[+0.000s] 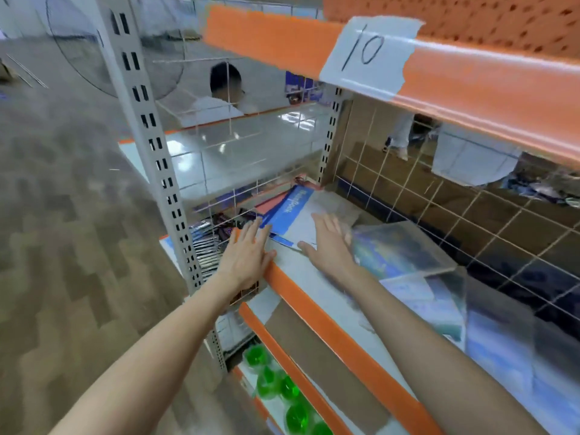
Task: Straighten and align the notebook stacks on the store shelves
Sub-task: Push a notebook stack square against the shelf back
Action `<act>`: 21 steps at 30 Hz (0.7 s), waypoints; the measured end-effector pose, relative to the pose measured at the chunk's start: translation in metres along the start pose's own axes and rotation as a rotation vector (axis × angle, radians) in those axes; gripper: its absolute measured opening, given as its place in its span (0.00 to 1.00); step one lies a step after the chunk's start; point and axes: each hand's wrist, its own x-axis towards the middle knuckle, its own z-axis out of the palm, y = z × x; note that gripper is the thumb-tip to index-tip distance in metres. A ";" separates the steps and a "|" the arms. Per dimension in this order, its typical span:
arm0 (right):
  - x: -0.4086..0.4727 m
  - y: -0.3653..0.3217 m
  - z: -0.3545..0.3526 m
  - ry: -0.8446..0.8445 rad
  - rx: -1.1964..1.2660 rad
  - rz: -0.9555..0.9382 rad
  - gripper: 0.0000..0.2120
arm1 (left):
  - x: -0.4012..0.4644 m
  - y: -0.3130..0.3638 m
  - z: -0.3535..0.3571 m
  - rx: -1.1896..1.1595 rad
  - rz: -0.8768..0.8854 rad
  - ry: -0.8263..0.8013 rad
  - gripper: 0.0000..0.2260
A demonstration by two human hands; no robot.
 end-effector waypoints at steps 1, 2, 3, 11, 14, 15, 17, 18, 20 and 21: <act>0.007 -0.002 0.004 -0.006 -0.010 0.003 0.36 | 0.009 -0.006 0.001 -0.006 0.023 -0.010 0.28; 0.013 -0.004 0.008 -0.011 -0.017 0.008 0.39 | 0.018 -0.012 0.002 -0.006 0.048 -0.021 0.28; 0.019 -0.005 0.012 -0.016 -0.021 0.016 0.42 | 0.027 -0.016 0.003 -0.003 0.075 -0.036 0.29; 0.036 -0.009 0.028 -0.197 -0.105 0.191 0.48 | 0.075 -0.041 0.006 0.048 0.352 -0.178 0.46; 0.028 -0.012 0.032 -0.234 -0.174 0.221 0.46 | 0.083 -0.045 0.011 0.024 0.430 -0.218 0.37; 0.025 -0.014 0.032 -0.228 -0.187 0.229 0.45 | 0.084 -0.047 0.013 -0.006 0.441 -0.241 0.33; 0.019 -0.019 0.034 -0.207 -0.199 0.251 0.41 | 0.083 -0.048 0.015 -0.032 0.460 -0.267 0.30; 0.016 -0.021 0.034 -0.193 -0.208 0.263 0.39 | 0.083 -0.047 0.016 -0.029 0.469 -0.264 0.30; 0.011 -0.025 0.036 -0.166 -0.235 0.287 0.35 | 0.080 -0.046 0.015 -0.023 0.484 -0.250 0.29; 0.009 -0.026 0.037 -0.151 -0.246 0.300 0.33 | 0.079 -0.046 0.014 -0.022 0.492 -0.243 0.29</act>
